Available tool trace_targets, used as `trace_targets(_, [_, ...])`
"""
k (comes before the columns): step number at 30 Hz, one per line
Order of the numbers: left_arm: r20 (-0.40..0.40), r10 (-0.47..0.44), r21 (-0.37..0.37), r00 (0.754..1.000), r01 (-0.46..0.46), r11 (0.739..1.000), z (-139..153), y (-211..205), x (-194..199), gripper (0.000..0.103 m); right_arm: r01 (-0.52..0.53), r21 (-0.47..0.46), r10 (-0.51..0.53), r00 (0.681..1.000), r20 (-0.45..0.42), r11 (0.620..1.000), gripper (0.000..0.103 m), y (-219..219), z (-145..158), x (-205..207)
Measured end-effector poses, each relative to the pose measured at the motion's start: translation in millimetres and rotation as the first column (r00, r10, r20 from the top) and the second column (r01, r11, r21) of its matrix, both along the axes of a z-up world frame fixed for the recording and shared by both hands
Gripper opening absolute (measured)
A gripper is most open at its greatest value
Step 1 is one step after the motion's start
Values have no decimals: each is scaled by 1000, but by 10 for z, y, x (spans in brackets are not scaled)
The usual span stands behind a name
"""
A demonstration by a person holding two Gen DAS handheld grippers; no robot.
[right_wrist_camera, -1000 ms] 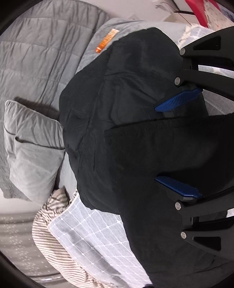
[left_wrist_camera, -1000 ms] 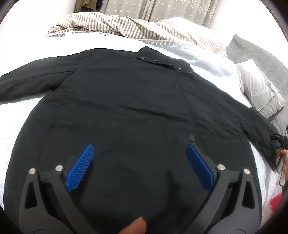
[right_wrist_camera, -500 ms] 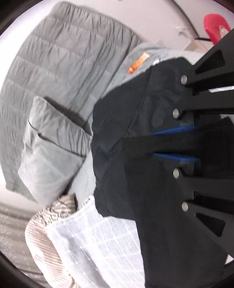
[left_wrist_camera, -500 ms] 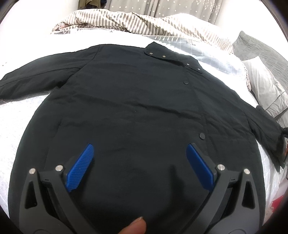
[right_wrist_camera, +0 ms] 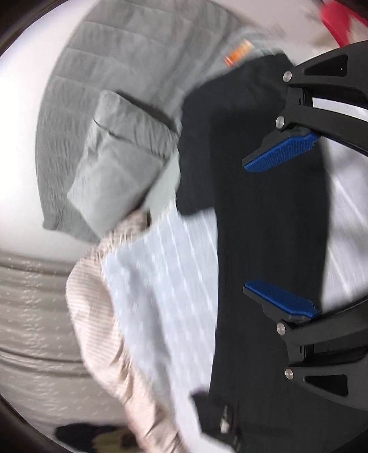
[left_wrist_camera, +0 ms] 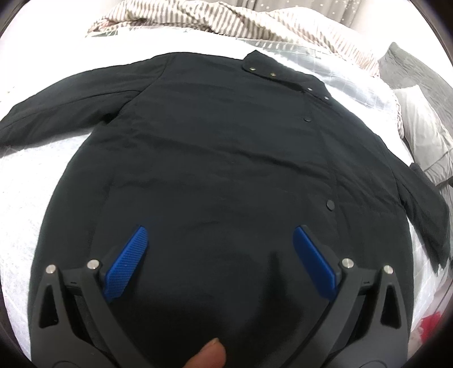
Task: Fold large clothes
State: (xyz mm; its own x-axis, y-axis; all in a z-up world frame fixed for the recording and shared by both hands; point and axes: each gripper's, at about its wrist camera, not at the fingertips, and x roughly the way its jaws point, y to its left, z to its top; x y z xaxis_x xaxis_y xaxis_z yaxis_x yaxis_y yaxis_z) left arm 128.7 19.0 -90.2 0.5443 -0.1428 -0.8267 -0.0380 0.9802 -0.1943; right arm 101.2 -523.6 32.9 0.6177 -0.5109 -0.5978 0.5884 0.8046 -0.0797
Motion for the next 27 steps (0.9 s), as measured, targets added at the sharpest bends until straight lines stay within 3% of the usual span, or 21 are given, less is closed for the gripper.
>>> trace_targets(5, [1,49,-11,999,-49,999,87,307,48,102,-84,244,68,995,70,966,85,690,-240,-33])
trace_targets(9, [-21,105,-112,994,-107,988,84,624,96,102,-155,357,136,988,79,921,85,1169,-533,7])
trace_targets(12, [-35,139,-163,990,-143,976,72,785,99,102,-249,318,253,967,30,915,85,1569,-768,86])
trace_targets(17, [-27,192,-150,981,-194,970,39,971,88,102,-358,288,404,907,-120,888,85,1981,-1097,244])
trace_targets(20, [2,257,-92,966,-256,962,50,1061,124,100,-359,258,398,910,-117,897,85,2022,-1135,263])
trace_targets(23, [34,336,-22,941,-336,942,54,1173,214,100,-369,294,414,904,-106,882,85,2017,-1197,298])
trace_targets(27, [24,408,-17,913,-407,913,-3,1503,377,100,-325,335,388,911,-137,884,85,2000,-1311,363])
